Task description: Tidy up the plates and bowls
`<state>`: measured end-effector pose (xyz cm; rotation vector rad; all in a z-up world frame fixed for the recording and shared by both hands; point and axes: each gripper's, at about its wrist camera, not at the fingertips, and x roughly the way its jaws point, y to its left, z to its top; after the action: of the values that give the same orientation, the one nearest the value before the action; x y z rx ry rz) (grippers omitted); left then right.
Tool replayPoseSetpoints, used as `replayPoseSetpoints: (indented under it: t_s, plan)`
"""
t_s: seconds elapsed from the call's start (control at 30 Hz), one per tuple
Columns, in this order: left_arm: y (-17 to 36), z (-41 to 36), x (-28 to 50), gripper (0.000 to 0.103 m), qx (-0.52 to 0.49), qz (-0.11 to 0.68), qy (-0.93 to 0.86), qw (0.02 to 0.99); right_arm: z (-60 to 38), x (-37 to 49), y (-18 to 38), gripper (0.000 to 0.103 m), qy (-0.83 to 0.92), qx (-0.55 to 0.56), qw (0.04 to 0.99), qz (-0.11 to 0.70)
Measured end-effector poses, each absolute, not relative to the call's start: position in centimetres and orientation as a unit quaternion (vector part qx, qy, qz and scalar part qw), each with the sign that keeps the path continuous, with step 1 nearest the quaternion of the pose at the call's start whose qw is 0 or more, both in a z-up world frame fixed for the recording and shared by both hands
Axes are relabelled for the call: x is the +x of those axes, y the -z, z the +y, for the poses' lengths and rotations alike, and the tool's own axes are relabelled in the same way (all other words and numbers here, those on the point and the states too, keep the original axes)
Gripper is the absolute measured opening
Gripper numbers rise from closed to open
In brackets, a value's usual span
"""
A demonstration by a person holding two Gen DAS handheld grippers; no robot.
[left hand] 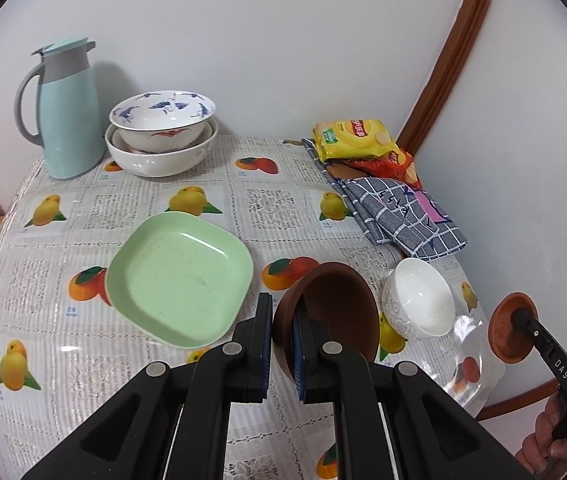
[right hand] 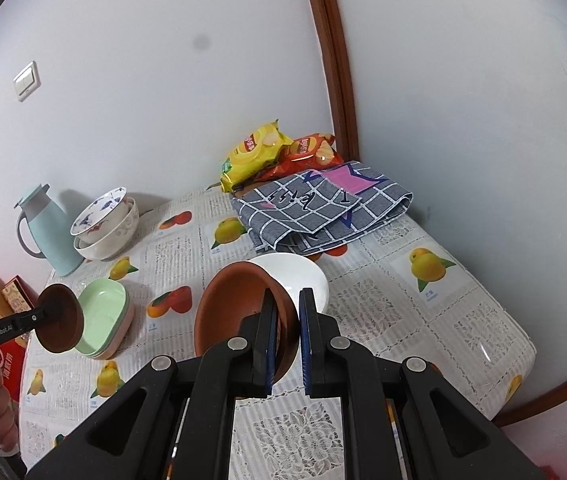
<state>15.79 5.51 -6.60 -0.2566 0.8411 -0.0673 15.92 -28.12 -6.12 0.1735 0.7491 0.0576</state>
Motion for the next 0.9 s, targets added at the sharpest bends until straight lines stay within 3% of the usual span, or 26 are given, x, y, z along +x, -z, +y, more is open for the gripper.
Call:
replayPoseSetpoints:
  t_s: [0.9]
  plan:
    - [9.7,6.9,19.3,0.009,-0.131,0.442,-0.007,0.887,-27.3,22.6,11.8,0.01,-0.038,0.072,0.909,0.408]
